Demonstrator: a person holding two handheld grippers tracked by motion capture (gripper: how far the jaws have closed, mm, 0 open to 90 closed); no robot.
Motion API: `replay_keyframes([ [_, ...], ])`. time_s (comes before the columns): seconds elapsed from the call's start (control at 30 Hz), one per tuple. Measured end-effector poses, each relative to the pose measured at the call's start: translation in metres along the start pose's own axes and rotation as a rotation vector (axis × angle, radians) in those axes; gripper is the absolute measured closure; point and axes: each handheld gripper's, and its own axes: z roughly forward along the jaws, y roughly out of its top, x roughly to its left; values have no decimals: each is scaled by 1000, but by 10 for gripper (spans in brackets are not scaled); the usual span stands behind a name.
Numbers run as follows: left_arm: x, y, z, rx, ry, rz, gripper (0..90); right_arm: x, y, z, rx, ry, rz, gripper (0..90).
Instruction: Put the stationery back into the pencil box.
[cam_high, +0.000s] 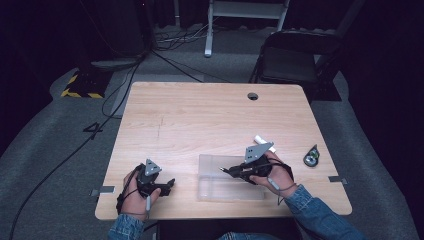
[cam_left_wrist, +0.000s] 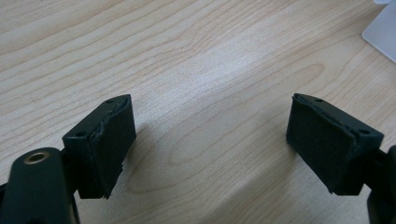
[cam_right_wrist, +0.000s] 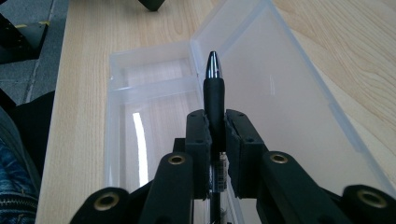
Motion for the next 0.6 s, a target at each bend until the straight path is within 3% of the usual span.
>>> replay_keyframes([
  [0.6, 0, 0, 0, 0, 0, -1, 161, 3, -3, 14, 60, 22, -41, 803],
])
